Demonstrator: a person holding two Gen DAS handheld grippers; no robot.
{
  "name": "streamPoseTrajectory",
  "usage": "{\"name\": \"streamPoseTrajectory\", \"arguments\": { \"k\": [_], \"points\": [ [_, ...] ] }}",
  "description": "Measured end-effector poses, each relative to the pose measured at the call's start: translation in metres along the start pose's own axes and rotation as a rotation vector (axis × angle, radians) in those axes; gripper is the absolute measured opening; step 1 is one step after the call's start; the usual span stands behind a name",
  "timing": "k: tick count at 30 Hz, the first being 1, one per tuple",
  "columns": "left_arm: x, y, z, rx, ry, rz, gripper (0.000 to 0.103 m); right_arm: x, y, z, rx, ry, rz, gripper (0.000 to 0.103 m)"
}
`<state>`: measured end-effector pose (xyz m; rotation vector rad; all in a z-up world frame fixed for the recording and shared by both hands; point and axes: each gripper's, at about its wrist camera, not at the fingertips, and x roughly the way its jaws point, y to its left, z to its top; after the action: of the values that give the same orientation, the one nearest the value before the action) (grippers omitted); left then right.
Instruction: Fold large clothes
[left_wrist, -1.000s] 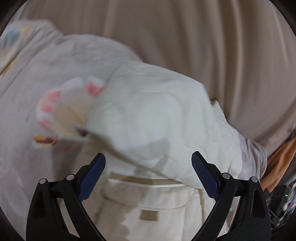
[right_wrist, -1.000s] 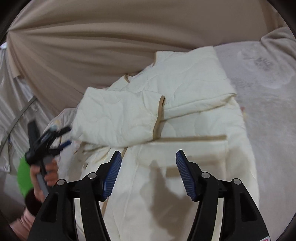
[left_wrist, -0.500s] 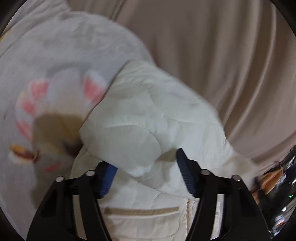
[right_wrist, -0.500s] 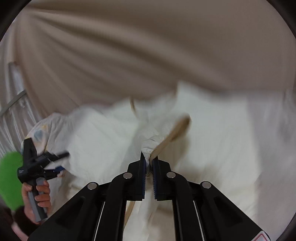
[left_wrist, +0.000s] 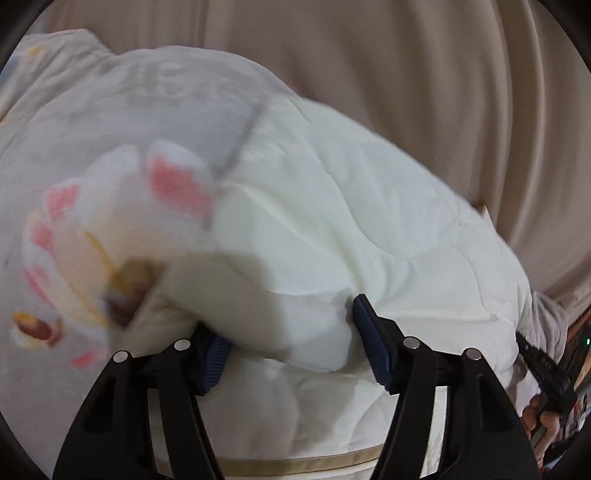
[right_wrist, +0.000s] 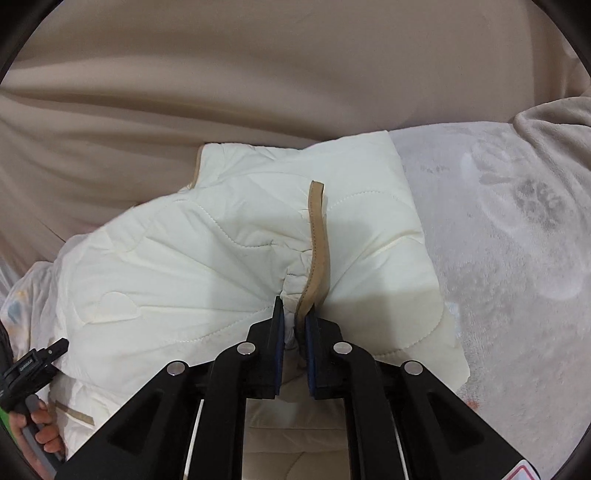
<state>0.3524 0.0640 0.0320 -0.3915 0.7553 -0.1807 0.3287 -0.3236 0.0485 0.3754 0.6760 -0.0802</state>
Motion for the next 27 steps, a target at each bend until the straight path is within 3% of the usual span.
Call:
{"name": "streamPoseTrajectory", "arguments": {
  "k": [9,12,14,18,20,22,23,25,27],
  "points": [
    [-0.022,0.031,0.004,-0.041,0.053,-0.058,0.059,-0.035,-0.021,-0.004,0.008,-0.035,-0.019,0.019],
    [-0.050,0.028,0.008,-0.020,0.014,-0.047,0.059,-0.066,-0.007,-0.003,-0.025,-0.122,-0.050,0.021],
    [-0.056,0.020,0.019,-0.003,-0.025,-0.032,0.059,-0.075,0.014,-0.004,-0.054,-0.140,0.005,0.013],
    [-0.040,-0.012,0.032,0.067,-0.029,-0.015,0.059,-0.059,0.089,-0.011,-0.188,-0.062,0.170,0.012],
    [-0.019,-0.018,0.032,0.080,-0.001,0.012,0.059,-0.041,0.122,-0.025,-0.276,-0.009,0.185,0.011],
    [0.000,-0.020,0.022,0.113,0.026,0.066,0.059,-0.018,0.139,-0.043,-0.362,0.040,0.141,0.011],
    [0.007,-0.018,0.018,0.135,0.028,0.085,0.059,-0.010,0.137,-0.049,-0.383,0.055,0.110,0.004],
    [0.009,-0.012,0.012,0.173,0.000,0.117,0.060,-0.001,0.111,-0.052,-0.374,0.060,0.052,0.003],
    [0.006,-0.007,0.011,0.181,-0.004,0.099,0.060,-0.005,0.060,-0.045,-0.273,0.060,0.032,0.000]
  ]
}}
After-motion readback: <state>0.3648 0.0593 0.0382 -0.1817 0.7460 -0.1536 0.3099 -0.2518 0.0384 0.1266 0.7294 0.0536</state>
